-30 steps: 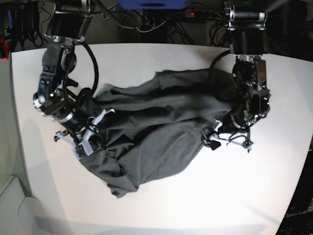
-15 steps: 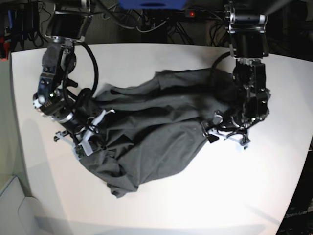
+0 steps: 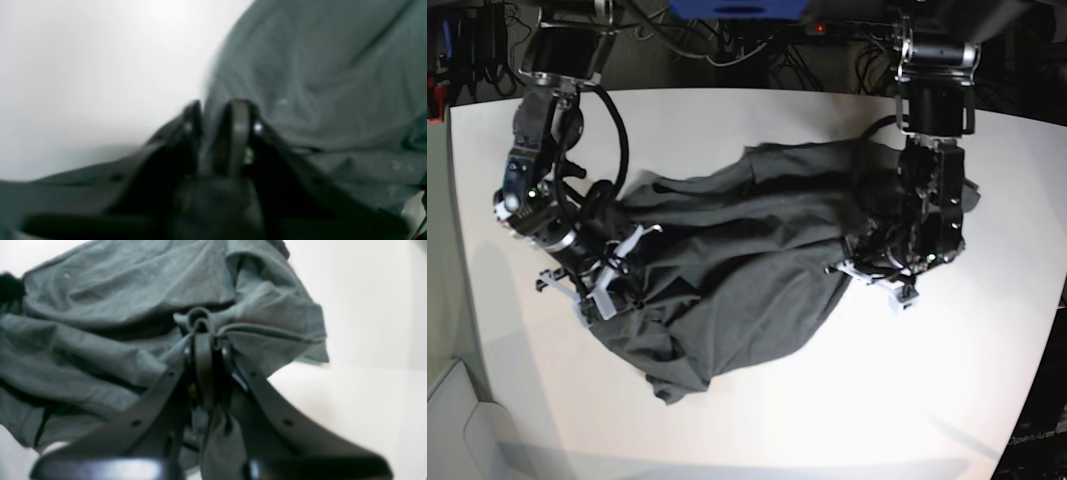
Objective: Layout the t-shirt on the table in an organized manner, then fold the t-shirt properly
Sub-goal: 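Release the left gripper and regrasp the shirt fabric nearby, then stretch the shirt between both grippers, pulling them apart, then release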
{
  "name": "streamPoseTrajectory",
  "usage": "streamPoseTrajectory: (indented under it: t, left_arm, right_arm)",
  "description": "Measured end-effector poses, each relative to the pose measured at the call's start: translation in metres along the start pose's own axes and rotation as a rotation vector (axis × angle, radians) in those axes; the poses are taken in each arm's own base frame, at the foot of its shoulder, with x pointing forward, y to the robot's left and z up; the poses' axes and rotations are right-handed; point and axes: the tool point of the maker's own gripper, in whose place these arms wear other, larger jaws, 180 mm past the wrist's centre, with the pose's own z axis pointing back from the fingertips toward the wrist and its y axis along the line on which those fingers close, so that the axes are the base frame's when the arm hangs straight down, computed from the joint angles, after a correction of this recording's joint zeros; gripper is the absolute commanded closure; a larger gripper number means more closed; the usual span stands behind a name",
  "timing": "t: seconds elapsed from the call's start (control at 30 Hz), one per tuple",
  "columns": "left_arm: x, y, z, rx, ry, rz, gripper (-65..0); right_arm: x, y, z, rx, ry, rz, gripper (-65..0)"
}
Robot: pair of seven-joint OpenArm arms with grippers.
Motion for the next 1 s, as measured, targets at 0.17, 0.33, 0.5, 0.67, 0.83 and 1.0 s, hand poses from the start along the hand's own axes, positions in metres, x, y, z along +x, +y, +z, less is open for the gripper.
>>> streamPoseTrajectory:
  t: [0.17, 0.33, 0.5, 0.67, 0.83, 1.0]
  left_arm:
    - [-0.001, 0.000, 0.000, -0.001, 0.001, -0.005, -0.3]
    - [0.009, 0.019, 0.014, 0.029, -0.023, -0.014, -0.3]
    - [0.043, 0.062, 0.048, 0.062, -0.119, 0.111, -0.3]
    - [0.052, 0.101, 0.064, 0.126, -0.151, 0.147, -0.4]
    - [0.034, 0.125, 0.071, 0.179, -0.132, 0.129, -0.4]
    - [0.039, 0.148, 0.093, 0.192, -0.201, 0.201, -0.4]
  right_arm:
    - [0.006, -0.001, 0.003, -0.008, -0.016, 0.010, 0.0]
    - [0.006, -0.001, 0.003, -0.008, -0.016, 0.011, 0.0]
    - [0.011, -0.004, 0.005, -0.018, -0.025, 0.020, 0.0]
    - [0.038, -0.007, 0.011, -0.034, -0.087, 0.052, 0.0]
    - [0.047, -0.013, 0.011, -0.049, -0.080, 0.065, 0.0]
    - [0.055, -0.017, 0.011, -0.058, -0.092, 0.072, 0.0]
